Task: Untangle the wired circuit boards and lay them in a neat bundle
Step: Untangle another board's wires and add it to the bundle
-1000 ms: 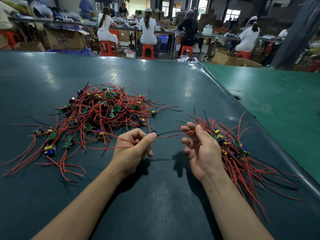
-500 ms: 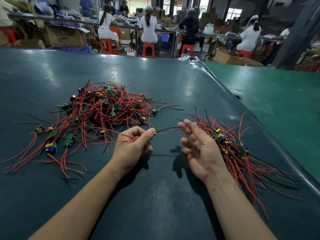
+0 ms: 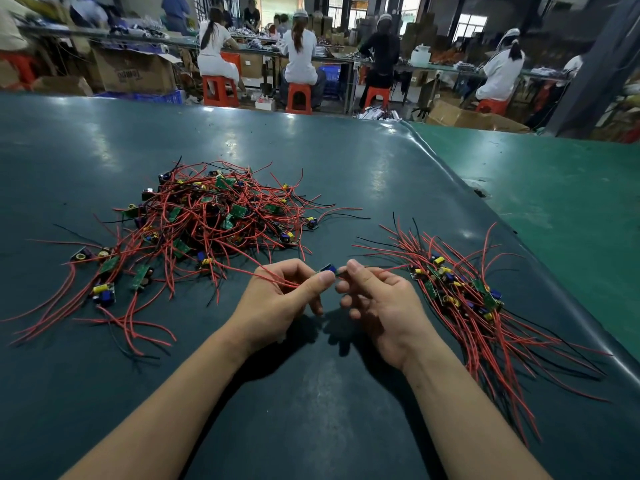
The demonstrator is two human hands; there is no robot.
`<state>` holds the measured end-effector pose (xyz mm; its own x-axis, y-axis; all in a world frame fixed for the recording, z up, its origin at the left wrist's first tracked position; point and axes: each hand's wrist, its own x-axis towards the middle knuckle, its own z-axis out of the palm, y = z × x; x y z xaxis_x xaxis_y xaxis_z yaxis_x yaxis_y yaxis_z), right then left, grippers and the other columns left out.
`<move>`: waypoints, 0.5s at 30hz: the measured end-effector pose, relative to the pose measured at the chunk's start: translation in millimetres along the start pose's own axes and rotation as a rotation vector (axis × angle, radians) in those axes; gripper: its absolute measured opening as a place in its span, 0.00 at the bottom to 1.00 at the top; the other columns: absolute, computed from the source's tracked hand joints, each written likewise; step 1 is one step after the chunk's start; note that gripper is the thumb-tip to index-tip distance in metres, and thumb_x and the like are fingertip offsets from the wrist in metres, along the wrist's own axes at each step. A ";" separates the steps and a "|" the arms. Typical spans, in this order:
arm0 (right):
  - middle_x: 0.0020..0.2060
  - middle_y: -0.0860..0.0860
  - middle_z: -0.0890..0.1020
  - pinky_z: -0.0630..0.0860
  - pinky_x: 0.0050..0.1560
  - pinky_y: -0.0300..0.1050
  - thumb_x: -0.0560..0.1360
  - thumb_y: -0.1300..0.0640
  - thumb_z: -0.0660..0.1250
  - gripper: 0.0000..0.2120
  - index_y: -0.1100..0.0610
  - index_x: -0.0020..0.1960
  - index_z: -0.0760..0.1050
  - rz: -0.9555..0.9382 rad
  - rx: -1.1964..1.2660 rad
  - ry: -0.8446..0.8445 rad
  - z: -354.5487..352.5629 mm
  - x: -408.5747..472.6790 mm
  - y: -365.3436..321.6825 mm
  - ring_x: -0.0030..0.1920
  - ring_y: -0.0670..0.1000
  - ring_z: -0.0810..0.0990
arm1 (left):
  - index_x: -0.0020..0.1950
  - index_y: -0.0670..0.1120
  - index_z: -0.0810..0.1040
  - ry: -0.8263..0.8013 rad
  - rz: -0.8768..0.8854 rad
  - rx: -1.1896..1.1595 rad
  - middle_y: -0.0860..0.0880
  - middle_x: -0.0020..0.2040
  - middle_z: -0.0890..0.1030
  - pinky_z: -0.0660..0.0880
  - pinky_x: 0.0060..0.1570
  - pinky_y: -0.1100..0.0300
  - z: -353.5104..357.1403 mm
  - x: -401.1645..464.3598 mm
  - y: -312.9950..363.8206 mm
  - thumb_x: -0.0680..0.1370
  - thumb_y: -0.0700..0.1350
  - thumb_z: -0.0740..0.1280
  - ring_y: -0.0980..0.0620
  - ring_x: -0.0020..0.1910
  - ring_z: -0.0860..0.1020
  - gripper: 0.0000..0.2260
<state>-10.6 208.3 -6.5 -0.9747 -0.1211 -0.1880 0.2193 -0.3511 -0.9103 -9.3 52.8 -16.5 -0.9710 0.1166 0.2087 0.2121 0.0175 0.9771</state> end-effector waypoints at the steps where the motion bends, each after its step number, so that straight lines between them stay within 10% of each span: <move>1: 0.32 0.52 0.82 0.70 0.24 0.34 0.68 0.54 0.72 0.10 0.60 0.44 0.79 0.000 0.056 0.001 0.5 -1.0 -0.8 0.28 0.46 0.78 | 0.38 0.40 0.78 -0.015 0.010 0.018 0.46 0.28 0.80 0.64 0.25 0.66 -0.2 -0.2 -0.2 0.71 0.51 0.71 0.53 0.24 0.68 0.13; 15: 0.30 0.50 0.81 0.65 0.22 0.34 0.73 0.58 0.72 0.05 0.60 0.43 0.81 -0.152 -0.018 0.163 2.7 4.0 8.7 0.24 0.44 0.72 | 0.36 0.42 0.79 0.029 0.046 0.035 0.48 0.26 0.78 0.66 0.27 0.68 -1.4 1.9 -6.4 0.71 0.50 0.72 0.57 0.24 0.71 0.12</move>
<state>-12.5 202.3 -14.2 -0.9910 0.0841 -0.1038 0.0696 -0.3375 -0.9387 -12.6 51.6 -22.3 -0.9628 0.0896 0.2551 0.2599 0.0471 0.9645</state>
